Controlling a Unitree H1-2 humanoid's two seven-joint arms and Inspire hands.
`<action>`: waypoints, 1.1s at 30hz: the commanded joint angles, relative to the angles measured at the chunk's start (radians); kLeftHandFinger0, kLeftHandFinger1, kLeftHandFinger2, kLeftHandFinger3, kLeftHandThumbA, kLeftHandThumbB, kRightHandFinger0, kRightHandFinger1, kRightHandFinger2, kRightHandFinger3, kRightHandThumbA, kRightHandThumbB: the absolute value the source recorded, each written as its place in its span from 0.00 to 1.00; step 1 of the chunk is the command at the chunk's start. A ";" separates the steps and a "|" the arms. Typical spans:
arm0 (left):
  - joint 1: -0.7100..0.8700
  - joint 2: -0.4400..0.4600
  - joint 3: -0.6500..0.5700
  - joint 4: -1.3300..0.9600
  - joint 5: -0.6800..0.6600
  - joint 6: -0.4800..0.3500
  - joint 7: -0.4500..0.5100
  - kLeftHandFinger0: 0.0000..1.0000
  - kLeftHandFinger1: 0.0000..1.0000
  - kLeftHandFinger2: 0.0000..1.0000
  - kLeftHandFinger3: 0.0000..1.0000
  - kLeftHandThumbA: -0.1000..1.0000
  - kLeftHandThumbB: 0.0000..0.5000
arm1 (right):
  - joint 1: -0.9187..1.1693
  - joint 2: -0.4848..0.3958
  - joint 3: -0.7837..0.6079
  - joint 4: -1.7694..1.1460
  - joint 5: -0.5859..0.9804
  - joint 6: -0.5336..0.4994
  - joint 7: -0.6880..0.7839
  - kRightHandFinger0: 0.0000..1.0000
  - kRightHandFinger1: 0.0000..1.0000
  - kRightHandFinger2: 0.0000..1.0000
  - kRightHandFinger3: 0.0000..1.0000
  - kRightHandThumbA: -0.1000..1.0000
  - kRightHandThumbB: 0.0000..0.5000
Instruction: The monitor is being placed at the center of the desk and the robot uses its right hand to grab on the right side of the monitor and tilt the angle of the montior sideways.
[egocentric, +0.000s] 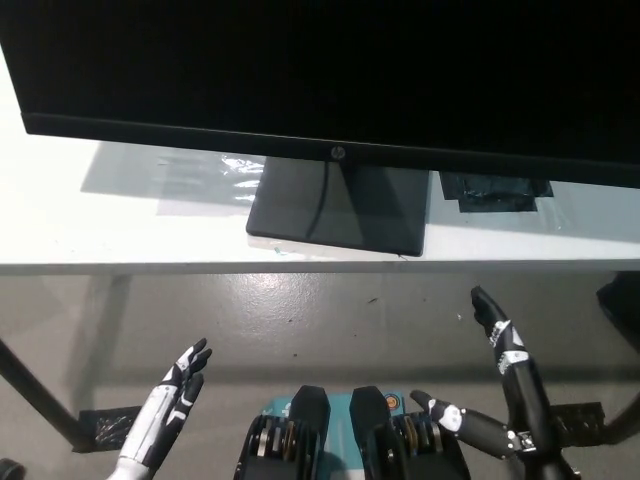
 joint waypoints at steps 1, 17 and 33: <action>-0.011 0.019 -0.002 -0.018 -0.001 -0.070 0.011 1.00 1.00 1.00 1.00 1.00 0.67 | 0.016 0.029 -0.048 -0.117 0.217 -0.083 0.160 1.00 1.00 1.00 1.00 1.00 0.80; -0.007 0.025 -0.006 -0.036 0.007 -0.070 0.022 1.00 1.00 1.00 1.00 1.00 0.74 | -0.118 0.109 -0.223 -0.178 1.232 0.347 0.250 1.00 1.00 1.00 1.00 1.00 0.76; 0.001 0.021 -0.008 -0.033 0.007 -0.070 0.019 1.00 1.00 1.00 1.00 1.00 0.73 | -0.300 0.138 -0.388 0.002 1.325 0.475 0.272 1.00 1.00 1.00 1.00 1.00 0.78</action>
